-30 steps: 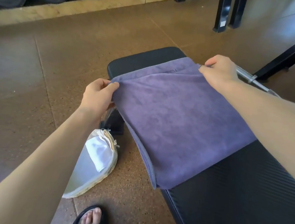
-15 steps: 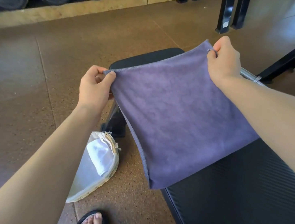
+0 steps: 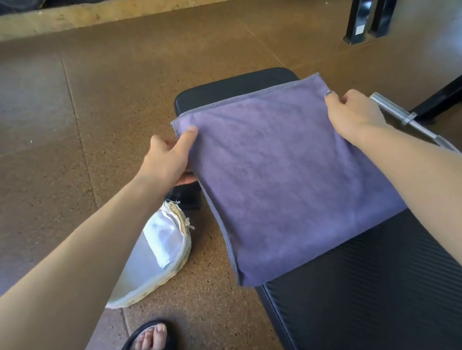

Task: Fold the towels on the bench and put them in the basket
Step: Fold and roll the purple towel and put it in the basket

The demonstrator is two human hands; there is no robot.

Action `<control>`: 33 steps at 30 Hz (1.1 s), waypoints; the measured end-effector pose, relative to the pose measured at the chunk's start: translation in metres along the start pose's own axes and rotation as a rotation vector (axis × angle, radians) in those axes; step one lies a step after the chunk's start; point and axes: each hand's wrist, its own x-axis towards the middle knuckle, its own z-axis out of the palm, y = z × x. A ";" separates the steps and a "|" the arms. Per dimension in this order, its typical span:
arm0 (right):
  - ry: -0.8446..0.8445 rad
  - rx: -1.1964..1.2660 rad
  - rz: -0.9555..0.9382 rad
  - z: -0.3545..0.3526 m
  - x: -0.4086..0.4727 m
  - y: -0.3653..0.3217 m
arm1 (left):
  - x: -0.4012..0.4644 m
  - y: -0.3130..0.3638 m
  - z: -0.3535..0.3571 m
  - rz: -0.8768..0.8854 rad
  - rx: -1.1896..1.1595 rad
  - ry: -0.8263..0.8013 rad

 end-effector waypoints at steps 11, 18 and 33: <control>-0.105 -0.048 0.065 -0.052 -0.088 0.080 | -0.111 -0.004 0.019 -0.201 0.115 -0.136; 0.007 0.157 0.074 -0.067 -0.124 0.105 | -0.161 -0.027 0.022 -0.209 0.090 -0.243; 0.007 0.066 0.021 -0.096 -0.218 0.176 | -0.269 -0.063 0.012 -0.289 0.326 -0.421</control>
